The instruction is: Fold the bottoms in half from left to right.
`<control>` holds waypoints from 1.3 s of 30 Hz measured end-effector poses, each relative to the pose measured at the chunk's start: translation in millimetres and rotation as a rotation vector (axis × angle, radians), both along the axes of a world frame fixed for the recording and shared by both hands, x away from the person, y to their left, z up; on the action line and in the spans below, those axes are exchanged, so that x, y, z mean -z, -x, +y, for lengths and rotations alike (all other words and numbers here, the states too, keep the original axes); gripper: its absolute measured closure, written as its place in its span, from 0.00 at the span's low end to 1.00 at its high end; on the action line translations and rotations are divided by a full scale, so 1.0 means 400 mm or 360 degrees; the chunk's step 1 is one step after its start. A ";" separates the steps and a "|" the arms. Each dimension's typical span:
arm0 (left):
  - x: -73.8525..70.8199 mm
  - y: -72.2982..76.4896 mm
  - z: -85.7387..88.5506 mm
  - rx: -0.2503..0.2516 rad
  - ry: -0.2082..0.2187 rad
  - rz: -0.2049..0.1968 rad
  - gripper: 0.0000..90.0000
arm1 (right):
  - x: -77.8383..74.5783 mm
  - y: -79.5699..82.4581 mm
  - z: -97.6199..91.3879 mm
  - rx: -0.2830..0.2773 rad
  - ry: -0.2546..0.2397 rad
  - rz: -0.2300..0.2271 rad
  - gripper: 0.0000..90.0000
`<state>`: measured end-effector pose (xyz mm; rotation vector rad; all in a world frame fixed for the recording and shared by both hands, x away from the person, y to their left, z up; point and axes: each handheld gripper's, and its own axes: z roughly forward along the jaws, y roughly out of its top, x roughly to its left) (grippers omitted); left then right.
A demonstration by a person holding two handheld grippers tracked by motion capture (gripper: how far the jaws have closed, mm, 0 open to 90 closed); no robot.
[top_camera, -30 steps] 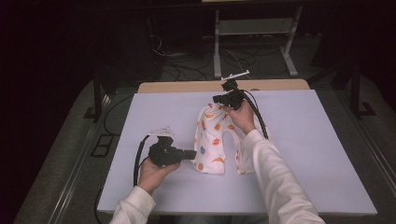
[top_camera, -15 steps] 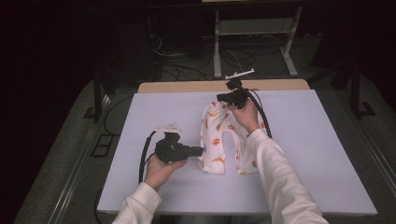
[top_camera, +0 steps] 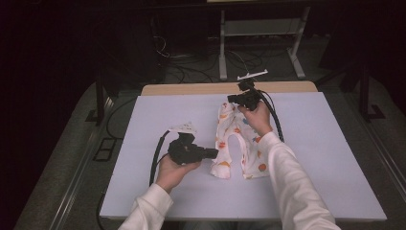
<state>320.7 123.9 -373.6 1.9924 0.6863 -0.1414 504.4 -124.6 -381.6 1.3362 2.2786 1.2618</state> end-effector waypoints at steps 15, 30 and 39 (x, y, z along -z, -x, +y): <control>-0.017 -0.007 -0.068 0.0085 -0.0002 -0.0009 0.99 | -0.001 0.006 -0.041 0.0032 -0.0010 -0.0005 0.98; -0.016 -0.015 -0.133 0.0144 -0.0031 0.0002 0.99 | 0.009 0.010 -0.080 0.0050 -0.0012 0.0000 0.98; -0.013 -0.020 -0.182 0.0184 -0.0064 0.0010 0.99 | 0.020 0.005 -0.107 0.0062 -0.0027 0.0010 0.98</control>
